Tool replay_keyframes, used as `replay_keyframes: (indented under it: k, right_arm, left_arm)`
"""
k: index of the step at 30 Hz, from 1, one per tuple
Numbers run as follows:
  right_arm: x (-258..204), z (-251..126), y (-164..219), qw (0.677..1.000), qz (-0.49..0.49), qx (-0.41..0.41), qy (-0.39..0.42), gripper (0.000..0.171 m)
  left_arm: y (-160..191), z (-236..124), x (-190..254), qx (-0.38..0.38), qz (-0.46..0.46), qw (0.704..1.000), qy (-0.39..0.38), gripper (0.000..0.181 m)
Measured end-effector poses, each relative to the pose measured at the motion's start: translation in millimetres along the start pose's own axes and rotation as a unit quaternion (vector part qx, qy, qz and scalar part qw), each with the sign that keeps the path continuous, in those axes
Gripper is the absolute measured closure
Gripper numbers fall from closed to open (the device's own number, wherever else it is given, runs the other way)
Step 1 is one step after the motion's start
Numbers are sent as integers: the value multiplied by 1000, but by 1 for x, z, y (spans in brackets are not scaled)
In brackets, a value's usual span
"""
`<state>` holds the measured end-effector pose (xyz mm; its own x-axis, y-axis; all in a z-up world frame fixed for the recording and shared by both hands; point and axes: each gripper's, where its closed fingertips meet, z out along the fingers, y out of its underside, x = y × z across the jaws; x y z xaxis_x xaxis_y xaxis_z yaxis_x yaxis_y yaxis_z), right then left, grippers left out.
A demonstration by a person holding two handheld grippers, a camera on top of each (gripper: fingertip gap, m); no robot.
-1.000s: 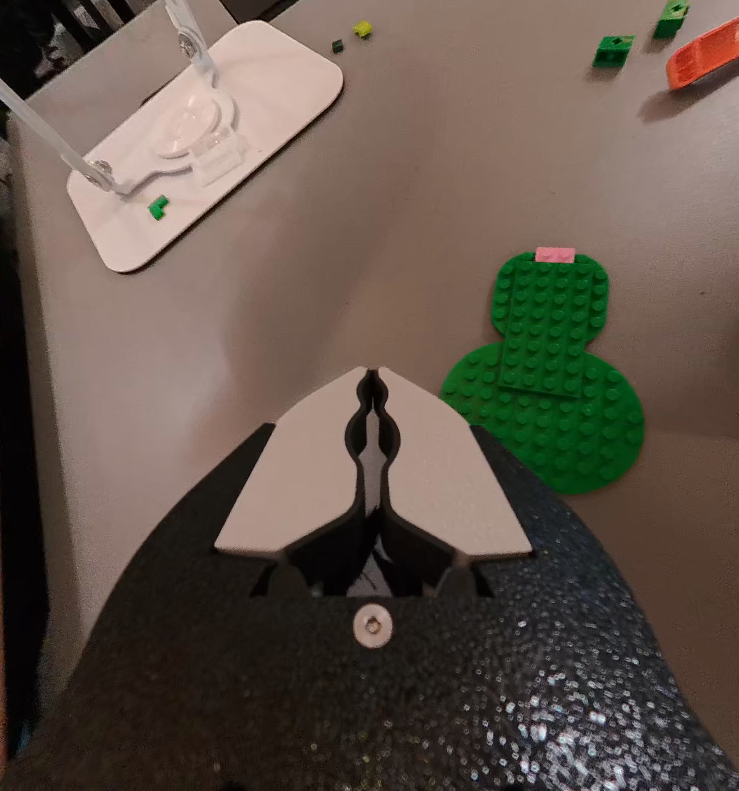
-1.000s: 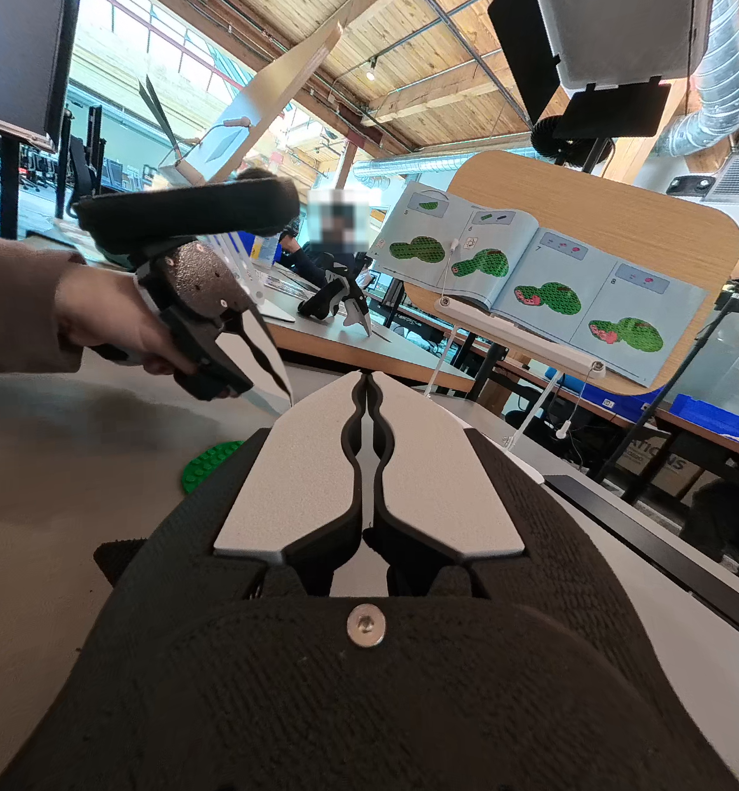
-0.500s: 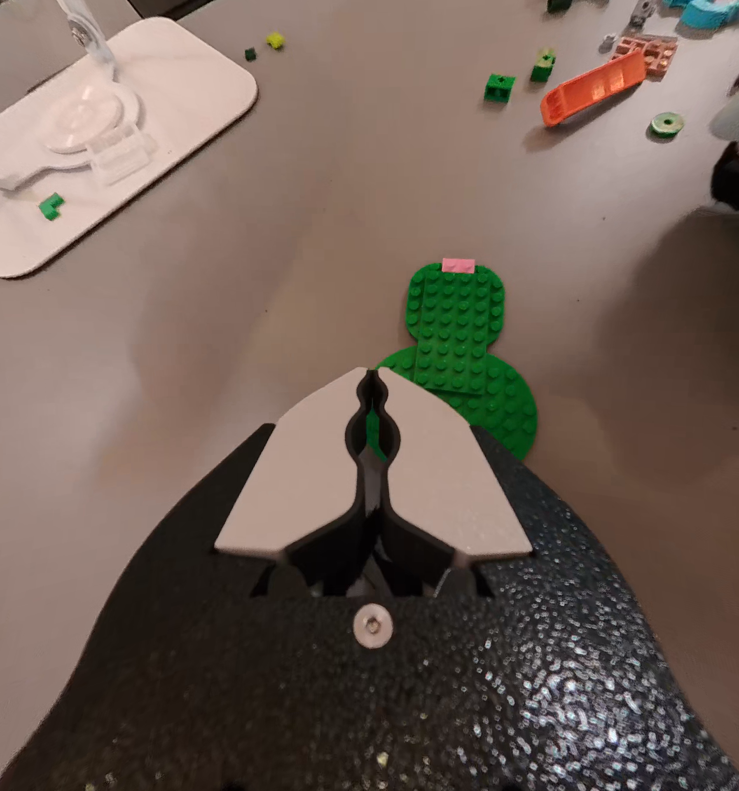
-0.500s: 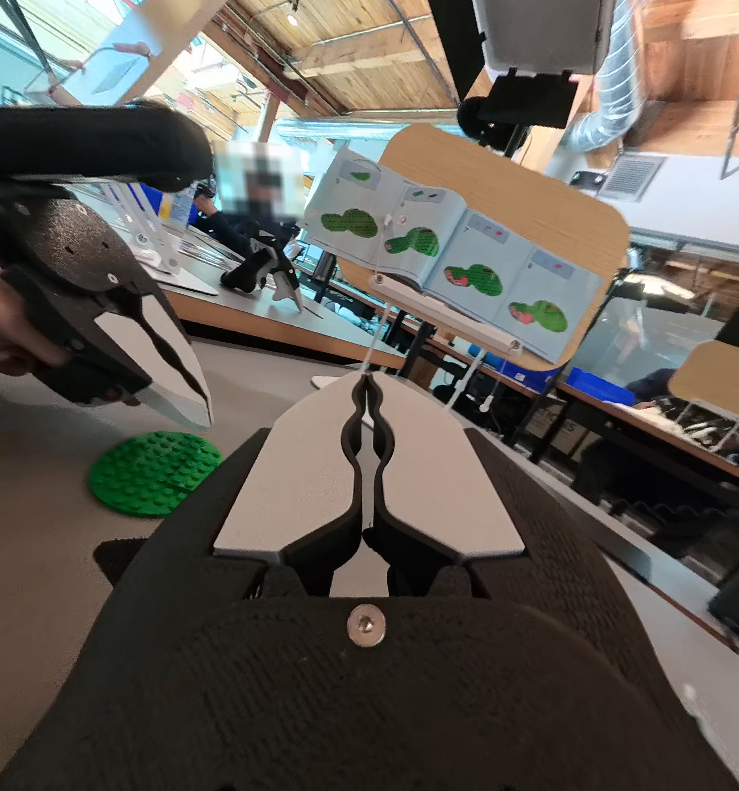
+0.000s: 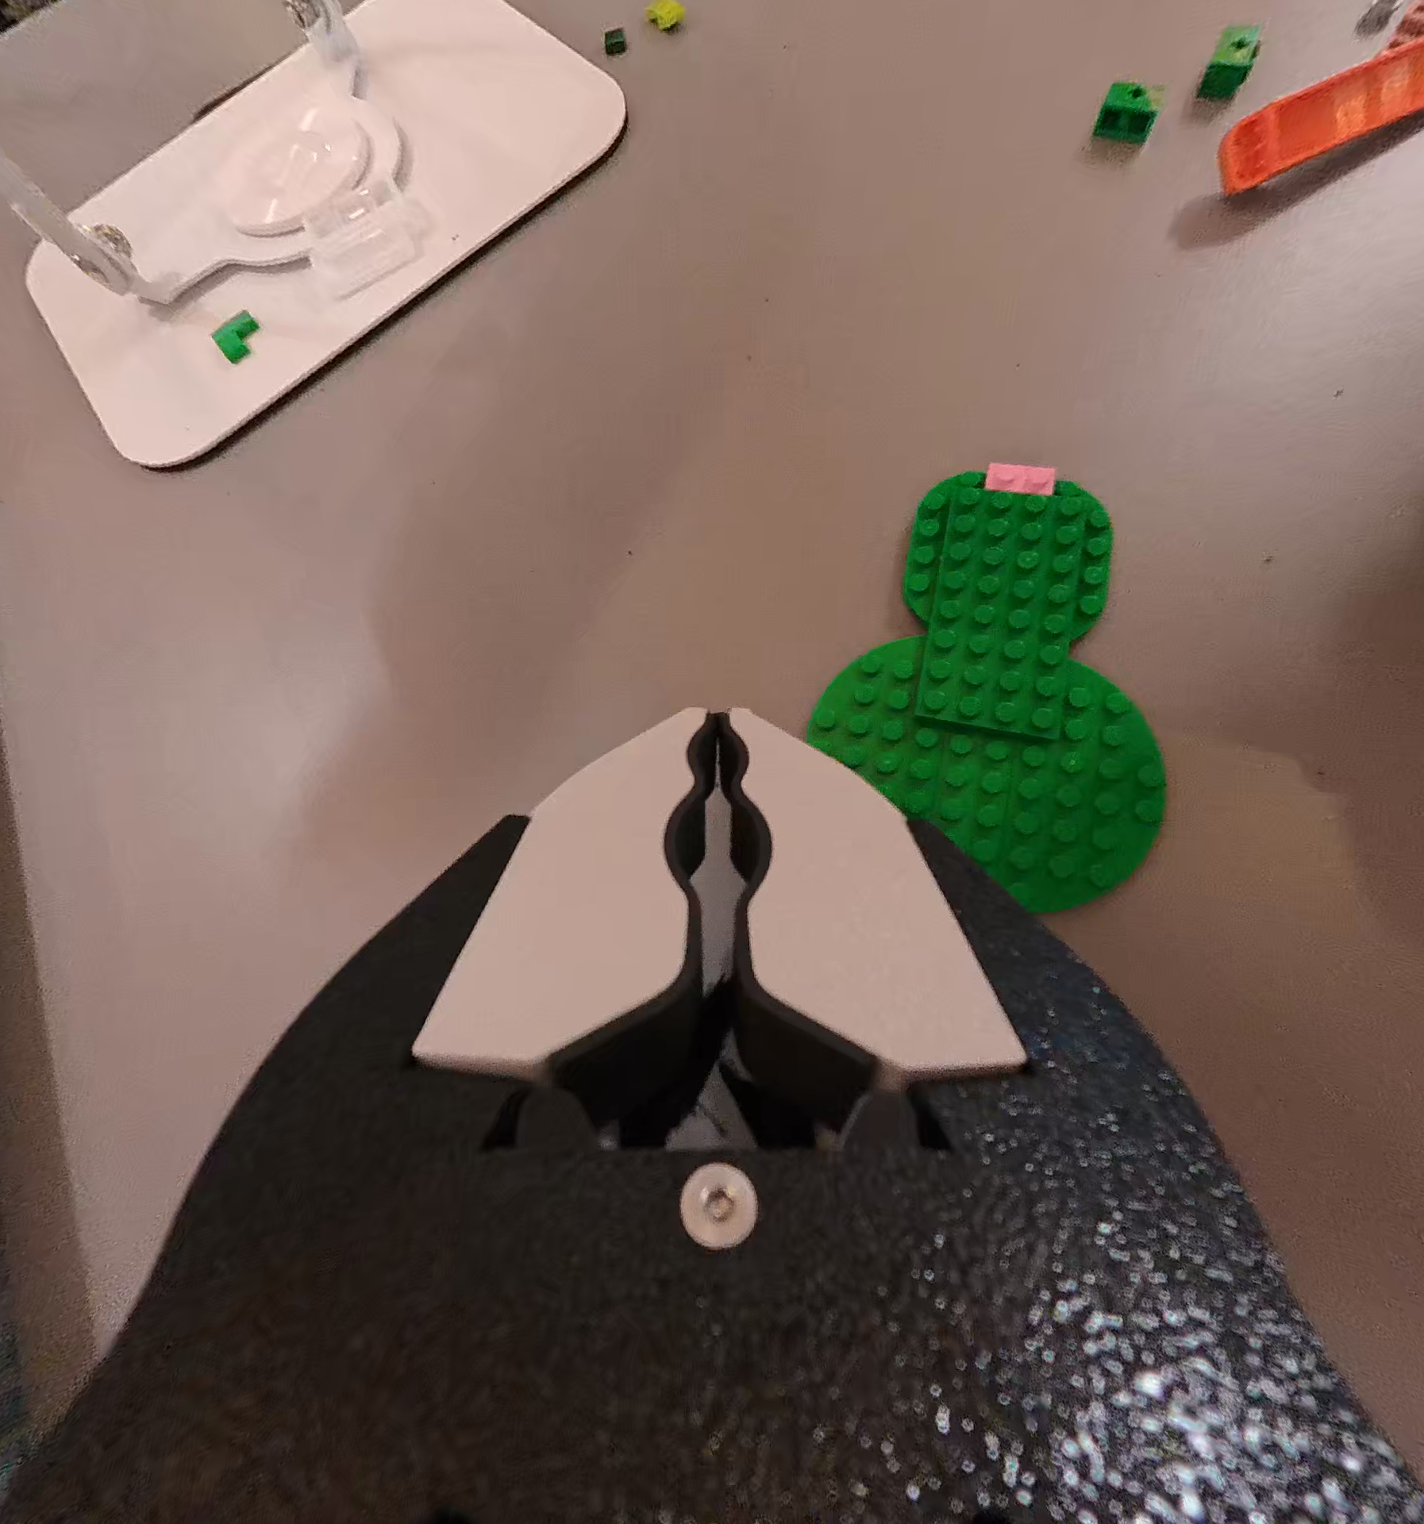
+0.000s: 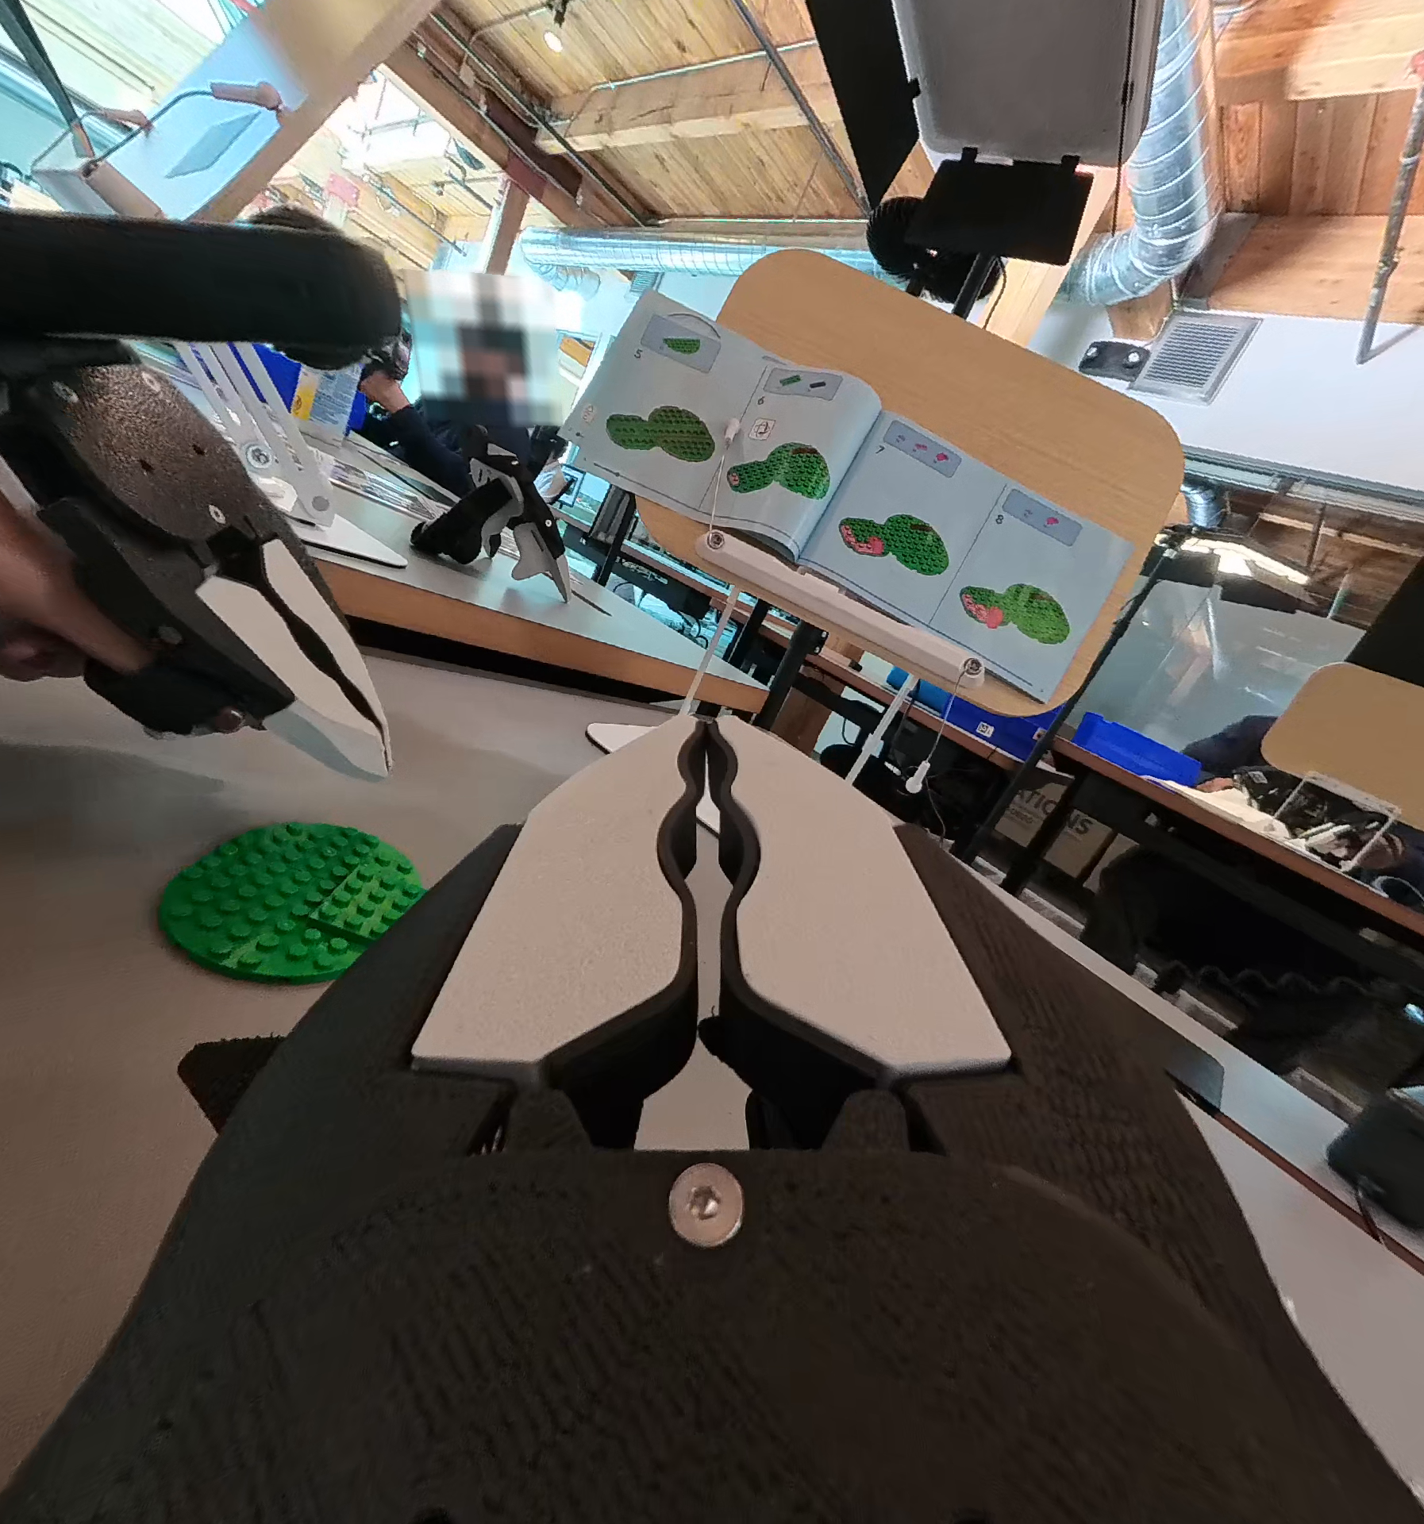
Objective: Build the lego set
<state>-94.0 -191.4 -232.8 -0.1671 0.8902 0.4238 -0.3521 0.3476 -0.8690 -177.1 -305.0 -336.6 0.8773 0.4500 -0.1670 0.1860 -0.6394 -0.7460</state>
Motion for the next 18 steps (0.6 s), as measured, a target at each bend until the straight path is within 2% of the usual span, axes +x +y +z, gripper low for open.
replay_keyframes:
  k: [2, 6, 11, 15, 18]
  right_arm:
    - [3, 0, 1, 1000, 3, -1, 4, 171]
    - [15, -2, -3, 1000, 7, 4, 24, 171]
    - [64, -13, -21, 996, 54, 22, 65, 171]
    - [114, -33, -26, 980, 197, -11, 36, 158]
    - [141, -56, -25, 968, 250, -38, 1, 149]
  left_arm:
    - [1, 0, 2, -2, -12, 1000, 19, 168]
    - [4, -1, 12, -15, -30, 997, 68, 131]
    - [9, 1, 33, -37, -39, 991, 125, 99]
    - [8, 3, 50, -44, -5, 988, 147, 85]
    - [10, 5, 56, -54, 5, 986, 156, 81]
